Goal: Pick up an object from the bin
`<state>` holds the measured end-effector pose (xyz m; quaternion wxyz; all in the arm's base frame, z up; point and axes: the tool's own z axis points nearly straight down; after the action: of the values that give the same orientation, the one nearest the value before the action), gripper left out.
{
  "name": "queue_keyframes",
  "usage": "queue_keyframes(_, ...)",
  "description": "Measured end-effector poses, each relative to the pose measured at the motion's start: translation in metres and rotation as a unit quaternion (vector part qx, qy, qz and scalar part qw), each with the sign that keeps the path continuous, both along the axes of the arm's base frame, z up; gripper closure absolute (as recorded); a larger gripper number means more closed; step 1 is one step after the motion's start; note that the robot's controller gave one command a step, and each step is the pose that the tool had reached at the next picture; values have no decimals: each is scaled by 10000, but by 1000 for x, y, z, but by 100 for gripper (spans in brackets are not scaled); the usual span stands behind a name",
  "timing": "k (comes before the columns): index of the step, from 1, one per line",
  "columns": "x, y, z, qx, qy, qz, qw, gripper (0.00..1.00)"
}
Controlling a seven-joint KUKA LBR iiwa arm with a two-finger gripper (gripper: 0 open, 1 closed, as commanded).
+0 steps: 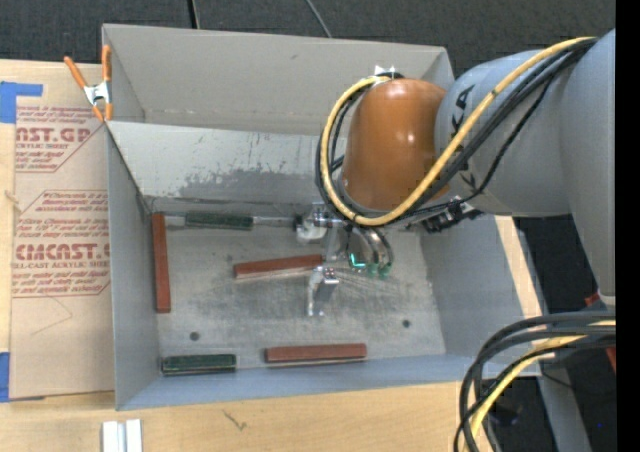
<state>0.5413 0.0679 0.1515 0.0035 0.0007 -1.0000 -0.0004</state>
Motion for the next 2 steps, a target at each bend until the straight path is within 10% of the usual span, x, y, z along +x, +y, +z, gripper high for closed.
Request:
queue_keyframes(1,2,0,4,3,-39,-5,10000,0)
queue_keyframes(2,21,-2,-75,18,-125,-548,9984,100)
